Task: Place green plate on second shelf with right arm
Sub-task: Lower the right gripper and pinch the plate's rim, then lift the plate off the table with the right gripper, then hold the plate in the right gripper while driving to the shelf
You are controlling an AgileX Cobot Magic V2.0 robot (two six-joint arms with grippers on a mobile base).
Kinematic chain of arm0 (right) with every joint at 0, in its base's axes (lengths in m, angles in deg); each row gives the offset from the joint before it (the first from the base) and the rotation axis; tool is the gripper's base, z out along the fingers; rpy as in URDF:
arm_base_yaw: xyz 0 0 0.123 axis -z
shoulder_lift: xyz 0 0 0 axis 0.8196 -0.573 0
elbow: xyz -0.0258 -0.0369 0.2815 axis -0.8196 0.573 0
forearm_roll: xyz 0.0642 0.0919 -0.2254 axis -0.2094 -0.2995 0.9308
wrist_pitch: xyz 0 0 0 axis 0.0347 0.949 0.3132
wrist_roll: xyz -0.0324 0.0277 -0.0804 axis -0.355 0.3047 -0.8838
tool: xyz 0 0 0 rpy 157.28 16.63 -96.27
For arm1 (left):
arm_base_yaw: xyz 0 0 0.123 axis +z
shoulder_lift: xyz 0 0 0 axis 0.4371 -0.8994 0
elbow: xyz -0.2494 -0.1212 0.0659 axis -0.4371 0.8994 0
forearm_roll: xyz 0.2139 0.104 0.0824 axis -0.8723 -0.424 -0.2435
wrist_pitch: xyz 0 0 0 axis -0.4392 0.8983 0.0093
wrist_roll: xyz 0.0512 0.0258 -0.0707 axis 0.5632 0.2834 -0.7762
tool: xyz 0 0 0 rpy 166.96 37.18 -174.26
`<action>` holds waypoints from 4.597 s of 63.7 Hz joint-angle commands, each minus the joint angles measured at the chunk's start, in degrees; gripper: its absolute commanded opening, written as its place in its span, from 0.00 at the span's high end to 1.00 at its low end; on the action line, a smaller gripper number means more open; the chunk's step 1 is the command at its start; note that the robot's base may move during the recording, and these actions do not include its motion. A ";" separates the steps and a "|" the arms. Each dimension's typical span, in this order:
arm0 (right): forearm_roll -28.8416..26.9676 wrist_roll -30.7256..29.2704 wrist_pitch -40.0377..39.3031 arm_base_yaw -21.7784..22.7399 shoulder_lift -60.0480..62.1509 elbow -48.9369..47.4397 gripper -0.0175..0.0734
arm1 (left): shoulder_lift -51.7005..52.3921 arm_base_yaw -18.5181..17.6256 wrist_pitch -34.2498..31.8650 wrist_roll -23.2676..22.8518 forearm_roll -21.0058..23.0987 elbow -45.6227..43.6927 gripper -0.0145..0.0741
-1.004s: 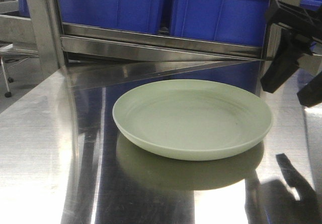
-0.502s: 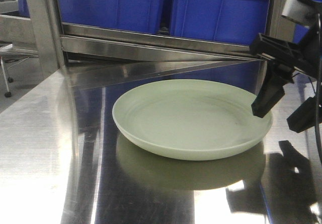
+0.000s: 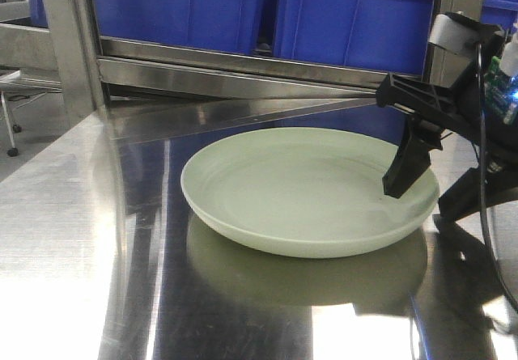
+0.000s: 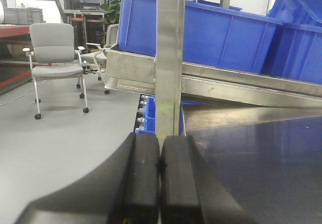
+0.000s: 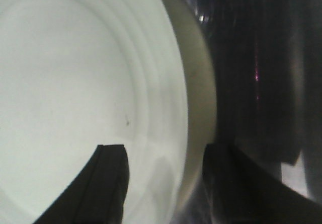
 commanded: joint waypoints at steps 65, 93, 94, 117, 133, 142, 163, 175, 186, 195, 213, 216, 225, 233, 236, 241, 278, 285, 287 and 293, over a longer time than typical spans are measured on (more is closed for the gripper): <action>8.55 -4.73 -0.52 -0.11 37.14 -1.34 0.75 | 1.14 -0.37 -4.70 -0.08 0.32 2.40 0.69; 21.15 -5.23 12.07 -0.11 64.38 -1.34 0.74 | 1.14 -0.37 -4.70 -0.08 0.32 2.40 0.69; 21.76 -5.37 12.01 -0.11 64.93 -1.34 0.74 | 1.14 -0.37 -4.70 -0.08 0.32 2.40 0.69; 40.99 -5.38 2.89 -0.11 67.72 3.03 0.74 | 1.14 -0.37 -4.70 -0.08 0.32 2.40 0.69; 30.55 -0.02 -18.61 10.16 71.01 19.72 0.74 | 1.04 -0.37 -4.70 -0.08 0.32 2.40 0.69; 29.11 -0.08 -20.24 13.48 76.67 28.29 0.74 | 1.04 -0.37 -4.70 -0.08 0.32 2.40 0.69; 31.32 -0.43 -20.53 13.53 83.03 38.82 0.74 | 1.04 -0.37 -4.70 -0.08 0.32 2.40 0.69; 35.18 -0.08 -25.10 13.53 83.03 39.15 0.74 | 1.04 -0.37 -4.70 -0.08 0.32 2.40 0.69; 35.04 -0.03 -31.58 13.53 82.87 40.53 0.74 | 1.04 -0.37 -4.70 -0.08 0.32 2.40 0.69; 35.04 -0.03 -31.58 13.53 82.87 40.53 0.74 | 1.04 -0.37 -4.70 -0.08 0.32 2.40 0.69; 35.04 -0.03 -31.58 13.53 82.87 40.53 0.74 | 1.04 -0.37 -4.70 -0.08 0.32 2.40 0.69; 35.04 -0.03 -31.58 13.53 82.87 40.53 0.74 | 1.04 -0.37 -4.70 -0.08 0.32 2.40 0.69; 35.04 -0.03 -31.58 13.53 82.87 40.53 0.74 | 1.04 -0.37 -4.70 -0.08 0.32 2.40 0.69; 35.04 -0.03 -31.58 13.53 82.87 40.53 0.74 | 1.04 -0.37 -4.70 -0.08 0.32 2.40 0.69; 35.04 -0.03 -31.58 13.53 82.87 40.53 0.74 | 1.04 -0.37 -4.70 -0.08 0.32 2.40 0.69; 35.04 -0.03 -31.58 13.53 82.87 40.53 0.74 | 1.04 -0.37 -4.70 -0.08 0.32 2.40 0.69; 35.04 -0.03 -31.56 13.48 82.87 40.53 0.74 | 1.04 -0.37 -4.70 -0.08 0.32 2.40 0.69; 35.04 -0.03 -31.56 13.48 82.87 40.71 0.74 | 1.04 -0.37 -4.70 -0.08 0.32 2.40 0.69; 35.04 -0.03 -31.56 13.48 82.87 40.73 0.74 | 1.04 -0.37 -4.70 -0.08 0.32 2.40 0.69; 35.04 -0.03 -31.56 13.48 82.87 40.72 0.74 | 1.04 -0.37 -4.70 -0.08 0.32 2.40 0.69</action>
